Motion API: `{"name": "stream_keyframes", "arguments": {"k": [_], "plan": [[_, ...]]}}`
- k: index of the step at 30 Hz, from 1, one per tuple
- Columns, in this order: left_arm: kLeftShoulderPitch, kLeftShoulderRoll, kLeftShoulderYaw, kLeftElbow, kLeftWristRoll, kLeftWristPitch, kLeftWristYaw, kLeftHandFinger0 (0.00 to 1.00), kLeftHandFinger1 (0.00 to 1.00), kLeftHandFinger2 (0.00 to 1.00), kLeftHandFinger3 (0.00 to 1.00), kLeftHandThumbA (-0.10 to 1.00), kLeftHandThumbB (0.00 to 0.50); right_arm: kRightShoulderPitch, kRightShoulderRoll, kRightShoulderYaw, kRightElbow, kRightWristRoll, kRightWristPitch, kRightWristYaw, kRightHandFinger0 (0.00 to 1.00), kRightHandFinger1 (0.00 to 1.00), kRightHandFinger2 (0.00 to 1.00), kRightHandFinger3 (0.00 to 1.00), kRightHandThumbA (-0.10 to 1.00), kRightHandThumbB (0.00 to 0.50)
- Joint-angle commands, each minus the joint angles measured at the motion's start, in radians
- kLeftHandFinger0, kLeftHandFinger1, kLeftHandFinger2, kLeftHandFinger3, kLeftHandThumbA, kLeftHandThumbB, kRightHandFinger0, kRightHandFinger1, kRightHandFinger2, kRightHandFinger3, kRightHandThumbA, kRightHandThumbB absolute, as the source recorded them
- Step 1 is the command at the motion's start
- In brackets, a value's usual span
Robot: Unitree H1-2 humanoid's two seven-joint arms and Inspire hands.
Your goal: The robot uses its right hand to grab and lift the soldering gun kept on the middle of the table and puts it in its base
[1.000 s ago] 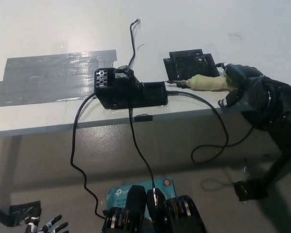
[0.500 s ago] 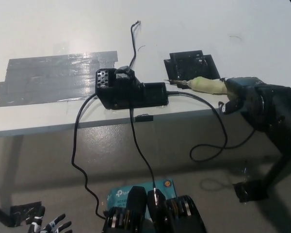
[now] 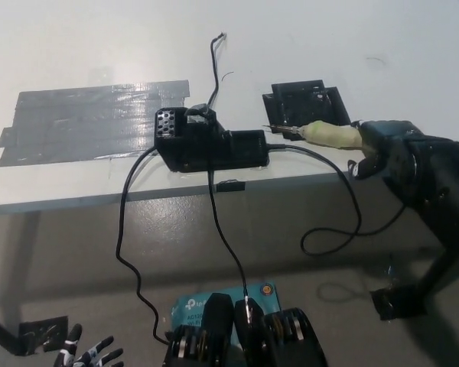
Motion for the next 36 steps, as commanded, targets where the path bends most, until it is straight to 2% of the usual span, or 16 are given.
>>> {"name": "stream_keyframes", "arguments": {"k": [1,2,11,12,15,17,18,19,20,21,22,25,32,34,35,36], "plan": [[-0.003,0.039,-0.007,-0.032,0.006,-0.011,-0.036,1.0,1.0,1.0,1.0,1.0,0.5,0.08,0.028,0.009,0.059,0.007,0.018,0.02,0.17,0.25,0.53,1.0,0.52,0.225],[-0.003,0.038,-0.008,-0.035,0.008,-0.007,-0.03,1.0,1.0,1.0,1.0,1.0,0.5,0.082,0.032,0.006,0.059,0.01,0.017,0.019,0.21,0.28,0.54,1.0,0.48,0.234],[-0.01,0.049,-0.014,-0.018,0.003,-0.024,-0.054,1.0,1.0,1.0,1.0,1.0,0.5,0.095,0.048,0.022,0.042,-0.021,0.023,0.022,0.0,0.08,0.42,1.0,0.32,0.3],[-0.008,0.049,-0.014,-0.022,0.005,-0.024,-0.052,1.0,1.0,1.0,1.0,1.0,0.5,0.092,0.051,0.024,0.052,-0.025,0.018,0.02,0.07,0.18,0.56,1.0,0.32,0.307],[-0.004,0.046,-0.018,-0.032,0.011,-0.021,-0.044,1.0,1.0,1.0,1.0,1.0,0.5,0.095,0.048,0.022,0.046,-0.023,0.019,0.032,0.09,0.21,0.58,1.0,0.3,0.35],[-0.009,0.049,-0.022,-0.024,0.013,-0.026,-0.049,1.0,1.0,1.0,1.0,1.0,0.5,0.098,0.043,0.023,0.035,-0.027,0.035,0.056,0.32,0.5,0.86,1.0,0.28,0.365],[-0.011,0.049,-0.023,-0.022,0.013,-0.027,-0.051,1.0,1.0,1.0,1.0,1.0,0.5,0.096,0.043,0.024,0.038,-0.025,0.045,0.077,0.56,0.75,1.0,1.0,0.27,0.352],[-0.013,0.049,-0.026,-0.021,0.015,-0.028,-0.051,1.0,1.0,1.0,1.0,1.0,0.5,0.093,0.041,0.026,0.042,-0.023,0.054,0.099,0.64,0.85,1.0,1.0,0.26,0.35],[-0.012,0.049,-0.026,-0.024,0.015,-0.027,-0.051,1.0,1.0,1.0,1.0,1.0,0.5,0.089,0.038,0.04,0.048,-0.031,0.048,0.115,0.91,1.0,1.0,1.0,0.3,0.373],[-0.012,0.049,-0.024,-0.023,0.009,-0.022,-0.052,1.0,1.0,1.0,1.0,1.0,0.5,0.089,0.041,0.005,0.052,-0.002,0.06,0.167,1.0,1.0,1.0,1.0,0.24,0.371],[-0.012,0.05,-0.023,-0.022,0.011,-0.021,-0.052,1.0,1.0,1.0,1.0,1.0,0.5,0.091,0.044,-0.034,0.058,0.016,0.065,0.205,1.0,1.0,1.0,1.0,0.19,0.386],[-0.014,0.052,-0.025,-0.029,0.014,-0.02,-0.051,1.0,1.0,1.0,1.0,1.0,0.5,0.081,0.026,0.017,0.055,-0.022,0.065,0.245,1.0,1.0,1.0,1.0,0.35,0.498],[-0.019,0.057,-0.027,-0.028,0.015,-0.024,-0.06,1.0,1.0,1.0,1.0,1.0,0.5,0.066,0.0,0.096,0.058,-0.042,0.025,0.283,1.0,1.0,1.0,1.0,0.4,0.5],[-0.02,0.059,-0.032,-0.033,0.018,-0.023,-0.062,1.0,1.0,1.0,1.0,1.0,0.5,0.086,0.04,-0.035,0.089,-0.016,0.065,0.229,1.0,1.0,1.0,1.0,0.26,0.45],[-0.018,0.057,-0.031,-0.033,0.017,-0.021,-0.061,1.0,1.0,1.0,1.0,1.0,0.5,0.098,0.037,-0.03,0.071,-0.014,0.065,0.185,0.83,1.0,1.0,1.0,0.32,0.36],[-0.017,0.055,-0.029,-0.034,0.014,-0.015,-0.057,1.0,1.0,1.0,1.0,1.0,0.5,0.106,0.034,-0.01,0.056,-0.02,0.061,0.135,0.51,0.69,0.96,1.0,0.42,0.234]]}}
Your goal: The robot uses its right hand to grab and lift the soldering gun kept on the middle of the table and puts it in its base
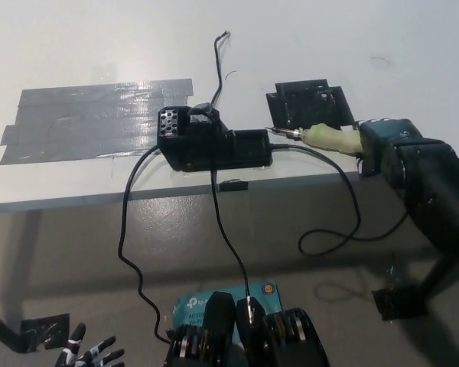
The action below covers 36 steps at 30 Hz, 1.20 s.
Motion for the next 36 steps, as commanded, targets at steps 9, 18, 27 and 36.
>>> {"name": "stream_keyframes", "arguments": {"k": [9,18,27,36], "plan": [[-0.012,0.025,-0.008,-0.041,0.0,0.005,-0.024,1.0,1.0,1.0,1.0,1.0,0.5,0.127,0.018,0.032,-0.005,-0.053,-0.099,-0.193,0.0,0.18,0.5,0.43,-0.1,0.034],[-0.023,0.022,-0.019,-0.025,0.006,-0.003,-0.024,1.0,1.0,1.0,1.0,1.0,0.5,0.131,0.022,0.078,0.001,-0.136,-0.077,-0.309,0.0,0.31,0.69,0.46,-0.1,0.0],[-0.037,0.025,-0.031,-0.02,0.007,-0.004,-0.027,1.0,1.0,1.0,1.0,1.0,0.5,0.121,0.011,0.132,0.014,-0.213,-0.083,-0.393,0.0,0.13,0.49,0.05,-0.1,0.0],[-0.042,0.028,-0.03,-0.022,0.003,0.004,-0.027,1.0,1.0,1.0,1.0,1.0,0.5,0.144,-0.015,0.041,-0.011,-0.169,-0.169,-0.584,0.0,0.06,0.55,0.49,-0.1,0.0]]}}
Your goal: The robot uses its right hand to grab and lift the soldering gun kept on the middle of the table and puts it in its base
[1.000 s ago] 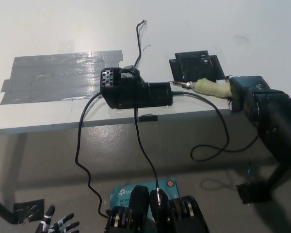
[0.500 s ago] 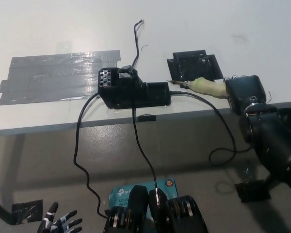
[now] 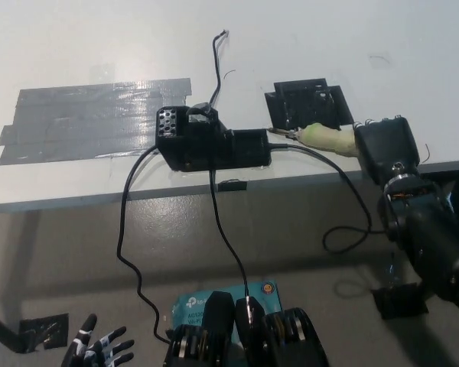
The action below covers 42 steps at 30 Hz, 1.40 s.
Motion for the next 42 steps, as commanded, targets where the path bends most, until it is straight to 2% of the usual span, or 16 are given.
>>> {"name": "stream_keyframes", "arguments": {"k": [1,5,7,8,12,14,18,21,24,25,26,28,33,35,39,42], "plan": [[-0.009,0.022,0.003,-0.014,0.002,0.004,-0.02,1.0,1.0,1.0,1.0,1.0,0.5,0.019,-0.029,-0.03,-0.004,0.034,-0.116,-0.092,0.0,0.06,0.54,0.48,-0.1,0.0],[-0.004,0.023,0.004,-0.008,0.004,-0.004,-0.021,1.0,1.0,1.0,1.0,1.0,0.5,0.021,-0.032,-0.095,-0.015,0.071,-0.164,-0.18,0.0,0.01,0.45,0.45,-0.1,0.0],[-0.004,0.021,0.004,0.0,0.005,-0.011,-0.023,1.0,1.0,1.0,1.0,1.0,0.5,0.021,-0.026,-0.137,-0.029,0.102,-0.165,-0.155,0.0,0.03,0.48,0.47,-0.1,0.0],[-0.004,0.02,0.003,0.002,0.006,-0.013,-0.022,1.0,1.0,1.0,1.0,1.0,0.5,0.024,-0.026,-0.153,-0.035,0.111,-0.178,-0.164,0.0,0.02,0.46,0.44,-0.1,0.031],[0.002,0.019,0.004,-0.005,0.006,-0.004,-0.019,1.0,1.0,1.0,1.0,1.0,0.5,0.031,-0.021,-0.202,-0.081,0.128,-0.178,-0.142,0.0,0.03,0.48,0.41,-0.1,0.0],[0.018,0.021,0.003,-0.003,0.006,-0.01,-0.024,1.0,1.0,1.0,1.0,1.0,0.5,0.051,-0.014,-0.212,-0.094,0.122,-0.173,-0.161,0.0,0.0,0.43,0.39,-0.1,0.0],[0.031,0.018,0.007,-0.007,-0.001,-0.003,-0.023,1.0,1.0,1.0,1.0,1.0,0.5,0.064,-0.007,-0.227,-0.106,0.117,-0.152,-0.157,0.0,0.03,0.44,0.45,-0.1,0.0],[0.031,0.017,0.006,-0.004,0.004,-0.004,-0.019,1.0,1.0,1.0,1.0,1.0,0.5,0.068,0.004,-0.264,-0.131,0.137,-0.121,-0.146,0.0,0.0,0.36,0.27,-0.1,0.0],[0.049,0.014,0.002,-0.005,0.009,-0.018,-0.021,1.0,1.0,1.0,1.0,1.0,0.5,0.086,0.015,-0.298,-0.161,0.158,-0.097,-0.12,0.0,0.02,0.41,0.2,-0.1,0.007],[0.049,0.014,0.003,-0.005,0.008,-0.018,-0.022,1.0,1.0,1.0,1.0,1.0,0.5,0.086,0.021,-0.319,-0.168,0.175,-0.093,-0.116,0.0,0.05,0.45,0.24,-0.1,0.0],[0.049,0.014,0.004,-0.005,0.007,-0.018,-0.023,1.0,1.0,1.0,1.0,1.0,0.5,0.086,0.023,-0.326,-0.17,0.178,-0.091,-0.113,0.0,0.09,0.49,0.36,-0.1,0.0],[0.045,0.008,0.012,-0.006,-0.005,-0.004,-0.02,1.0,1.0,1.0,1.0,1.0,0.5,0.075,0.023,-0.341,-0.161,0.184,-0.109,-0.128,0.0,0.12,0.52,0.51,-0.1,0.029],[0.038,0.014,0.004,0.006,0.008,-0.014,-0.022,1.0,1.0,1.0,1.0,1.0,0.5,0.056,0.021,-0.351,-0.152,0.202,-0.169,-0.142,0.0,0.06,0.44,0.4,-0.1,0.069],[0.039,0.015,0.003,0.001,0.011,-0.012,-0.019,1.0,1.0,1.0,1.0,1.0,0.5,0.045,0.012,-0.338,-0.184,0.196,-0.177,-0.114,0.0,0.08,0.46,0.4,-0.1,0.067],[0.042,0.012,0.005,0.002,0.01,-0.016,-0.021,1.0,1.0,1.0,1.0,1.0,0.5,0.017,-0.023,-0.294,-0.222,0.178,-0.237,-0.065,0.0,0.11,0.49,0.5,-0.1,0.177],[0.042,0.01,0.005,-0.001,0.012,-0.01,-0.015,1.0,1.0,1.0,1.0,1.0,0.5,-0.007,-0.038,-0.271,-0.229,0.168,-0.256,-0.037,0.0,0.15,0.51,0.47,-0.1,0.17]]}}
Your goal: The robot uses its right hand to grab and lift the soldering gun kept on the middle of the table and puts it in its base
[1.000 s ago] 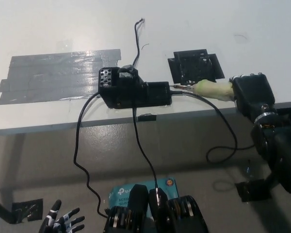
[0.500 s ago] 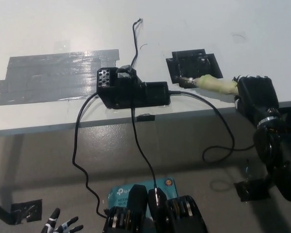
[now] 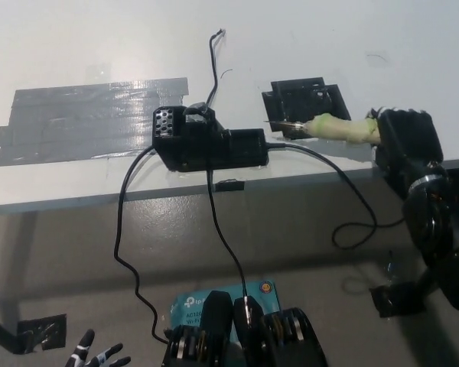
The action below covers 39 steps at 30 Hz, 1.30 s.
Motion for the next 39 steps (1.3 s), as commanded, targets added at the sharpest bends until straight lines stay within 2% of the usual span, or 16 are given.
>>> {"name": "stream_keyframes", "arguments": {"k": [1,4,9,12,15,16,19,20,22,24,26,28,30,32,33,39], "plan": [[-0.005,0.011,0.006,-0.002,-0.003,-0.01,-0.02,1.0,1.0,1.0,1.0,1.0,0.5,-0.113,-0.048,0.033,-0.04,-0.025,-0.103,0.015,0.0,0.16,0.51,0.45,-0.1,0.208],[-0.003,0.009,0.003,0.0,0.003,-0.012,-0.017,1.0,1.0,1.0,1.0,1.0,0.5,-0.133,-0.06,0.045,-0.056,-0.024,-0.094,0.052,0.0,0.14,0.5,0.44,-0.1,0.143],[0.005,0.006,0.003,0.002,-0.001,-0.006,-0.017,1.0,1.0,1.0,1.0,1.0,0.5,-0.152,-0.058,0.041,-0.068,-0.017,-0.085,0.072,0.0,0.15,0.51,0.49,-0.1,0.114],[-0.002,0.004,0.004,0.012,-0.004,-0.014,-0.022,1.0,1.0,1.0,1.0,1.0,0.5,-0.178,-0.045,0.033,-0.069,-0.028,-0.081,0.038,0.0,0.07,0.44,0.24,-0.1,0.157],[0.0,0.007,0.002,0.007,-0.002,-0.018,-0.024,1.0,1.0,1.0,1.0,1.0,0.5,-0.206,-0.024,0.023,-0.067,-0.012,-0.075,0.045,0.0,0.02,0.38,0.1,-0.1,0.105],[0.002,0.008,0.003,0.002,-0.003,-0.016,-0.024,1.0,1.0,1.0,1.0,1.0,0.5,-0.209,-0.022,0.023,-0.067,-0.011,-0.075,0.047,0.0,0.0,0.37,0.08,-0.1,0.123],[0.004,0.004,-0.003,0.001,0.0,-0.016,-0.022,1.0,1.0,1.0,1.0,1.0,0.5,-0.22,-0.012,0.022,-0.075,-0.001,-0.054,0.091,0.0,0.0,0.38,0.1,-0.1,0.075],[0.003,0.004,-0.003,0.002,0.002,-0.019,-0.021,1.0,1.0,1.0,1.0,1.0,0.5,-0.223,-0.005,0.026,-0.08,-0.009,-0.045,0.095,0.0,0.0,0.39,0.28,-0.1,0.058],[0.006,0.005,-0.006,0.0,0.005,-0.019,-0.021,1.0,1.0,1.0,1.0,1.0,0.5,-0.218,-0.004,0.025,-0.086,-0.013,-0.041,0.098,0.0,0.0,0.36,0.29,-0.1,0.0],[0.007,0.003,-0.005,-0.001,-0.001,-0.02,-0.026,1.0,1.0,1.0,1.0,1.0,0.5,-0.214,-0.002,0.027,-0.09,-0.019,-0.043,0.091,0.0,0.0,0.36,0.33,-0.1,0.0],[0.01,0.004,-0.006,-0.004,0.001,-0.022,-0.025,1.0,1.0,1.0,1.0,1.0,0.5,-0.218,0.005,0.029,-0.082,-0.025,-0.05,0.075,0.0,0.0,0.37,0.24,-0.1,0.0],[0.01,0.001,-0.003,-0.007,-0.001,-0.017,-0.019,1.0,1.0,1.0,1.0,1.0,0.5,-0.225,0.009,0.026,-0.087,-0.02,-0.045,0.089,0.0,0.0,0.34,0.03,-0.1,0.0],[0.004,0.0,-0.005,-0.004,0.002,-0.016,-0.019,1.0,1.0,1.0,1.0,1.0,0.5,-0.238,0.01,0.025,-0.078,-0.02,-0.044,0.095,0.0,0.0,0.36,0.0,-0.1,0.005],[0.001,0.0,-0.005,-0.005,0.002,-0.01,-0.017,1.0,1.0,1.0,1.0,1.0,0.5,-0.26,0.014,0.03,-0.063,-0.025,-0.05,0.095,0.0,0.0,0.4,0.1,-0.1,0.146],[0.001,0.001,-0.007,-0.006,0.004,-0.009,-0.016,1.0,1.0,1.0,1.0,1.0,0.5,-0.267,0.017,0.031,-0.059,-0.025,-0.047,0.098,0.0,0.0,0.4,0.17,-0.1,0.168],[0.005,0.005,-0.013,-0.011,0.005,-0.009,-0.022,1.0,1.0,1.0,1.0,1.0,0.5,-0.264,0.031,0.042,-0.062,-0.036,-0.022,0.118,0.0,0.01,0.42,0.36,-0.1,0.189]]}}
